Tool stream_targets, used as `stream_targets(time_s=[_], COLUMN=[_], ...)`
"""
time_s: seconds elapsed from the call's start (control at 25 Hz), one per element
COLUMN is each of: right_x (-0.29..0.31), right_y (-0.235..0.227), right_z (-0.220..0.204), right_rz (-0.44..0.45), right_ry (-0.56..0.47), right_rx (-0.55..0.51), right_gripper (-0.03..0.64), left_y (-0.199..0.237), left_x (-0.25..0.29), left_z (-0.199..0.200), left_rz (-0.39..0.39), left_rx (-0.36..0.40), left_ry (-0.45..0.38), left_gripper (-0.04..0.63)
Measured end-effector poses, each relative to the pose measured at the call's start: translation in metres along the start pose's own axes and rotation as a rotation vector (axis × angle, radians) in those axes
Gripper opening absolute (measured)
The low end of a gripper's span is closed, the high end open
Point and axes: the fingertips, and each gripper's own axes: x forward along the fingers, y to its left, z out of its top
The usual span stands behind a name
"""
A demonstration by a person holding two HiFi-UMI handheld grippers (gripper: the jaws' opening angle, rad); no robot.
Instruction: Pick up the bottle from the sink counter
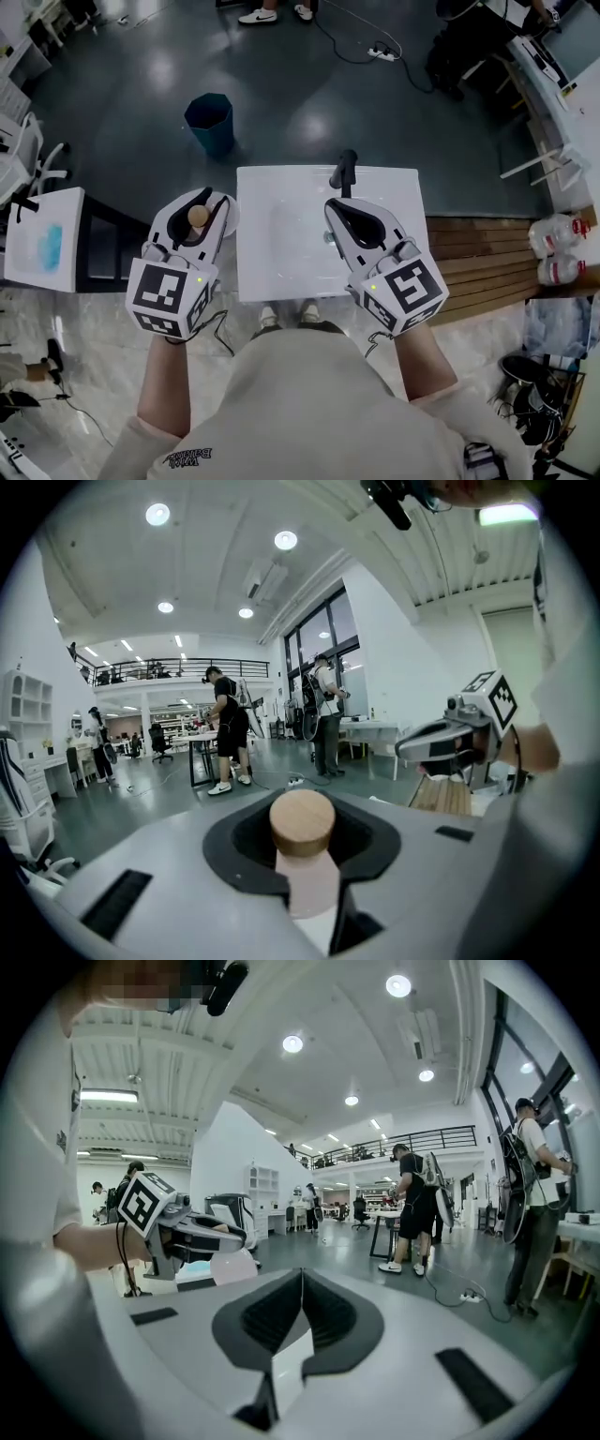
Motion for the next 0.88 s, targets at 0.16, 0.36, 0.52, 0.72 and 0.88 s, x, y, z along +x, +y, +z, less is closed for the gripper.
stream_targets(time_s=[0.16,0.36,0.52,0.72,0.88], right_x=[-0.008,-0.007,-0.011,-0.017,-0.020], right_y=[0.008,0.015,0.020,0.030,0.036], right_z=[0.008,-0.003,-0.001,-0.001,-0.003], right_rz=[0.010,0.013,0.007,0.036,0.051], right_ry=[-0.026,0.004,-0.018,-0.029,-0.022], right_rx=[0.019,0.037,0.058,0.060,0.080], right_gripper=[-0.003,-0.003,-0.003,-0.003,-0.003], left_y=[-0.007,-0.017,-0.023,-0.036,-0.045], left_x=[-0.021,-0.037,-0.041,-0.038,-0.034], left_z=[0.012,0.012,-0.002,-0.030,-0.048], left_rz=[-0.003,-0.011,-0.004,-0.018,-0.028], left_rx=[-0.008,-0.025,-0.019,-0.054,-0.079], left_ry=[-0.021,-0.025,-0.005,0.043,0.080], left_gripper=[0.095,0.095,0.095,0.095,0.095])
